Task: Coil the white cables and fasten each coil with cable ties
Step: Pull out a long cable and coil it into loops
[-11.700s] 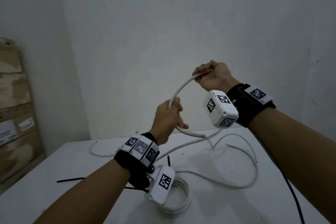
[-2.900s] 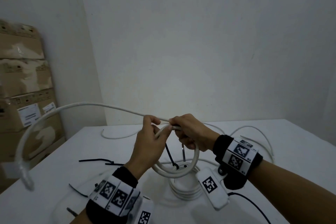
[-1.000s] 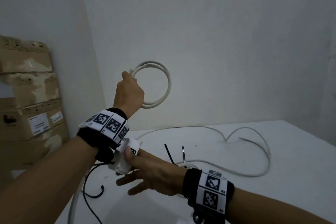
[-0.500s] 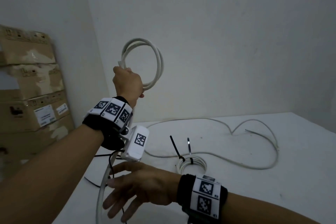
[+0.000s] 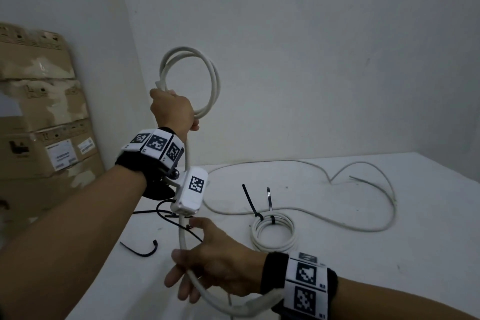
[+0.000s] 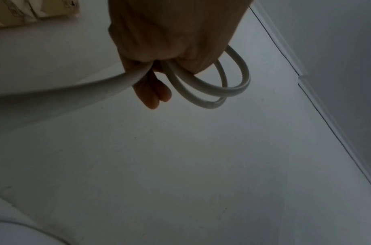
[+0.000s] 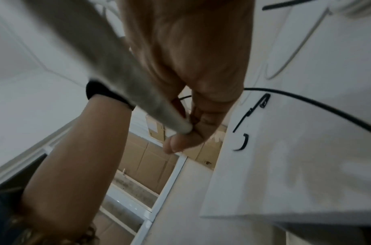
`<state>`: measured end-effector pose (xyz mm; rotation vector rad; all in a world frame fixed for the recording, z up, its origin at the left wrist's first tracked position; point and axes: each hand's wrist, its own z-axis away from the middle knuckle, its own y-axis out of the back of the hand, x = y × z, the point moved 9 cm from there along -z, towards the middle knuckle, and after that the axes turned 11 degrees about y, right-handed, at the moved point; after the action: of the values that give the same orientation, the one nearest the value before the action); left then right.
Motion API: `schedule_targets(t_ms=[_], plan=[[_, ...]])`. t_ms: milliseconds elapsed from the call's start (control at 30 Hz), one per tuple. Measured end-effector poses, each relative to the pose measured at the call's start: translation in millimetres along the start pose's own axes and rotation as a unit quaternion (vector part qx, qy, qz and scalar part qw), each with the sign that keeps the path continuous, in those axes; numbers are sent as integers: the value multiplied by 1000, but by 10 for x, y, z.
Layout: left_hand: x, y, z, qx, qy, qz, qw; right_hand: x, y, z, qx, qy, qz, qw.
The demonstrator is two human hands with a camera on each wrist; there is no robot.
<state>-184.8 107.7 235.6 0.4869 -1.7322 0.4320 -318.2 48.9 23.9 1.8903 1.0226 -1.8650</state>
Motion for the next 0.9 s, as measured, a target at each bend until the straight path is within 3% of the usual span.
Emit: schedule_targets(t_ms=[67,167,300,400,567,633,733,900], plan=[[-23,47,-45,8,7,3,1000,-22,61,45,-3,-3,30,1000],[-11,85,-73,12,-4,-6,1000,-96,150,145,-10,-29,184,982],[156,88,-80,12,-74,-16,997,-521,536,142,104,29,324,940],[377,50,23,-3,-156,12,988,-816,711,8,148,81,300,939],[640,-71,343,-44,-244,94,964,-818,600,-383,90,76,225,967],[669,-96,471,-52,-260,96,960,-826,540,-456,70,97,227,967],[655,-130,606,-67,-262,108,957,-883,570,-464,104,123,265,951],[616,-160,745,-91,-247,138,955,-767,615,-523,107,102,198,969]])
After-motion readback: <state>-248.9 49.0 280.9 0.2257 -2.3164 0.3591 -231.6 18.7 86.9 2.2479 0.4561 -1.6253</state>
